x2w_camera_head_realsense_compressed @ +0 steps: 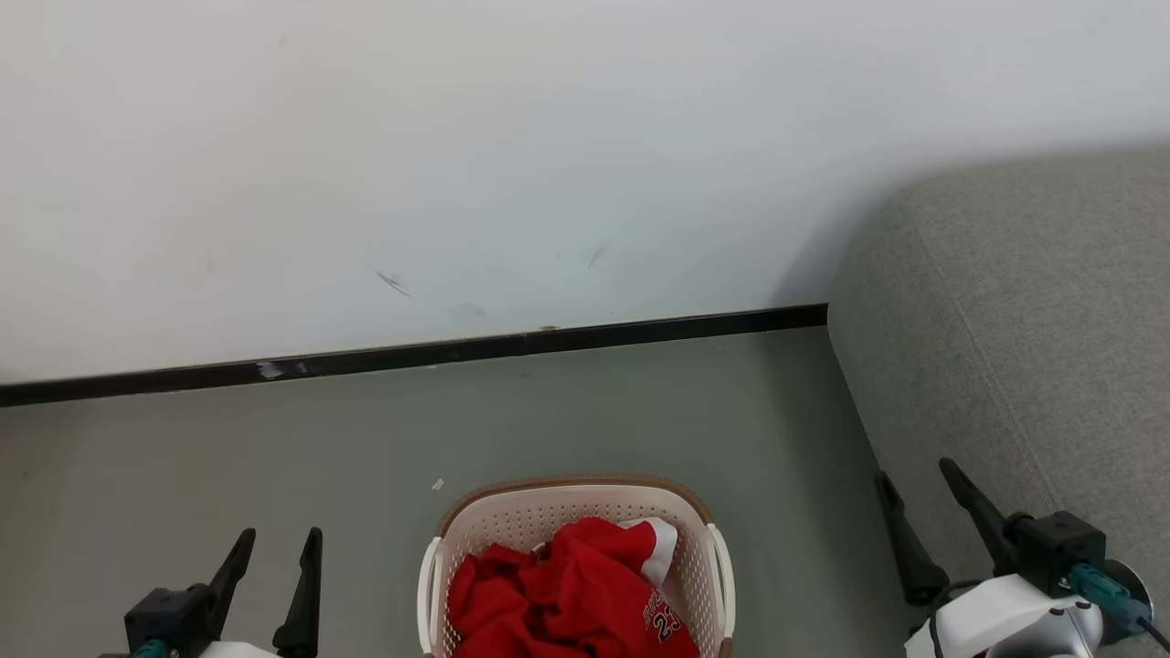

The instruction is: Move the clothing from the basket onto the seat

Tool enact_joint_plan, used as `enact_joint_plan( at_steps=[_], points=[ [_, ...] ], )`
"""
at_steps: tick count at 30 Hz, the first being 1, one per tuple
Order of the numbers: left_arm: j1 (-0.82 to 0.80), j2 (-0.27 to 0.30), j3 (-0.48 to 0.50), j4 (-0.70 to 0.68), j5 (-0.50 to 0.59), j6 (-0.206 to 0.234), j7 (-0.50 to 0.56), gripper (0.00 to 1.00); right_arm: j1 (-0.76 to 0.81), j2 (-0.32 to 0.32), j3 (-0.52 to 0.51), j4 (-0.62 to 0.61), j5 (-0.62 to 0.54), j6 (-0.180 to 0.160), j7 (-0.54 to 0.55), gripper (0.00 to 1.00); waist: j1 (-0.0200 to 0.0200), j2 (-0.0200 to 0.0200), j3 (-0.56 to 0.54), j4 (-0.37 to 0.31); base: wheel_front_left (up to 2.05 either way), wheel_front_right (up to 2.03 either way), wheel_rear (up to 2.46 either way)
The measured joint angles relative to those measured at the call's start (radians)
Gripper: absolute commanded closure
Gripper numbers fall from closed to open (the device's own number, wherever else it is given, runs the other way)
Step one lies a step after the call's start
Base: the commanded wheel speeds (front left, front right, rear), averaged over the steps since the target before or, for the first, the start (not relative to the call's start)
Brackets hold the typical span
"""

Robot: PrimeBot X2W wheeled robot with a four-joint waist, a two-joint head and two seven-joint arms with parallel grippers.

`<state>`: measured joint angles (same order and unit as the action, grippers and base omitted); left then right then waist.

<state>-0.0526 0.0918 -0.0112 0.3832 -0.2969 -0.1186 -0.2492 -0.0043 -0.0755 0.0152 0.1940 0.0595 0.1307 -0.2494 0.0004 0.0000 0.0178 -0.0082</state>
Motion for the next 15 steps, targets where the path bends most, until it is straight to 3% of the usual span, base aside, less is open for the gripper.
enact_joint_plan(
  at_steps=[15],
  points=[
    [-0.007,-0.018,-0.085,0.045,0.002,-0.008,0.000,0.00,0.000,0.005,-0.003,-0.022,-0.011,0.000,0.000,0.00,-0.0001,0.0000,0.060,-0.019,0.00,0.00,0.00]
  ],
)
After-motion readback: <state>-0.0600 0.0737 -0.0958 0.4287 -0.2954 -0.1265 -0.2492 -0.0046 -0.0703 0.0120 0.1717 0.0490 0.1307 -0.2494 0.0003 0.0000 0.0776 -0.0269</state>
